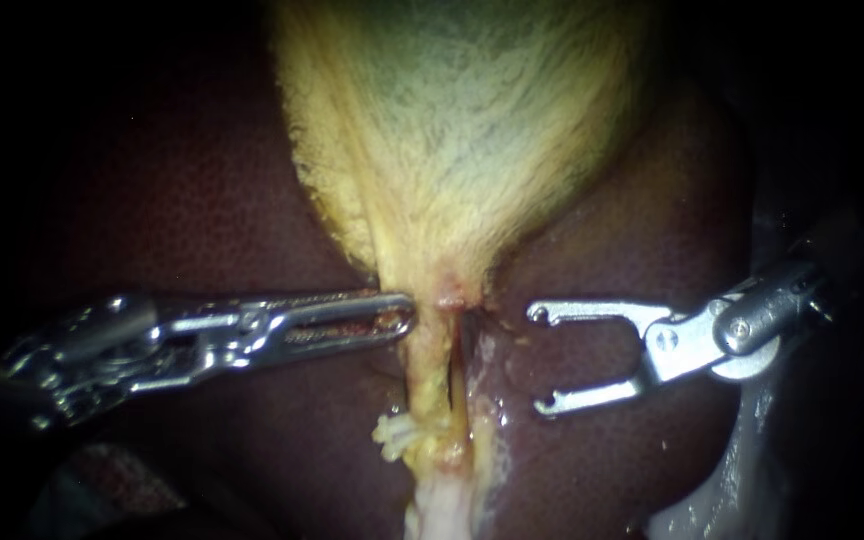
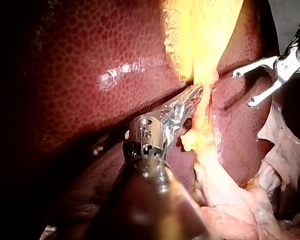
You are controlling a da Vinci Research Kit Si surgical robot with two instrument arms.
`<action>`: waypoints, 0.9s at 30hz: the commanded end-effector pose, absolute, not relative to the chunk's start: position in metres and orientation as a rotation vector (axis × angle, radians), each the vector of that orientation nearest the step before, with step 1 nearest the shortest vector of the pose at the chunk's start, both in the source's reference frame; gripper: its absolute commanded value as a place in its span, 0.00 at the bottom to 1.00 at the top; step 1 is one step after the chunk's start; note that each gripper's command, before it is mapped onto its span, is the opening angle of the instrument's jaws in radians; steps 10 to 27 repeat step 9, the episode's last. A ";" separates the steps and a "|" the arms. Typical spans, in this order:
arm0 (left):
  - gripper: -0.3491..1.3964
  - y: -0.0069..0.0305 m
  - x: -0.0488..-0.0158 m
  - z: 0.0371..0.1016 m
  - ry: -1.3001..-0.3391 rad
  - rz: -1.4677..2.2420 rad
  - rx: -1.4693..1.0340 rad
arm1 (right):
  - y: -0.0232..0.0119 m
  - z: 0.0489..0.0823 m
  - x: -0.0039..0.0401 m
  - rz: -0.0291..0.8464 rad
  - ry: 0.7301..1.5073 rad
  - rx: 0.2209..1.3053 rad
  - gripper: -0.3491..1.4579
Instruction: Going back second clip left tube
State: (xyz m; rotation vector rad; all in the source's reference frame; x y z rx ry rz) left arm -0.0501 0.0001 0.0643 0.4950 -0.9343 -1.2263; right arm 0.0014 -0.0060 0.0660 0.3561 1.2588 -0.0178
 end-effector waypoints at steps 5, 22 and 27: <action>0.00 0.0001 -0.0501 0.0643 -0.934 -1.227 0.495 | -0.0060 0.0659 0.0014 -0.017 1.259 0.357 0.52; 0.00 0.0002 -0.0501 0.0643 -0.934 -1.227 0.495 | -0.0057 0.0655 0.0014 -0.014 1.259 0.359 0.52; 0.00 0.0002 -0.0501 0.0643 -0.934 -1.227 0.495 | -0.0057 0.0655 0.0014 -0.014 1.259 0.359 0.52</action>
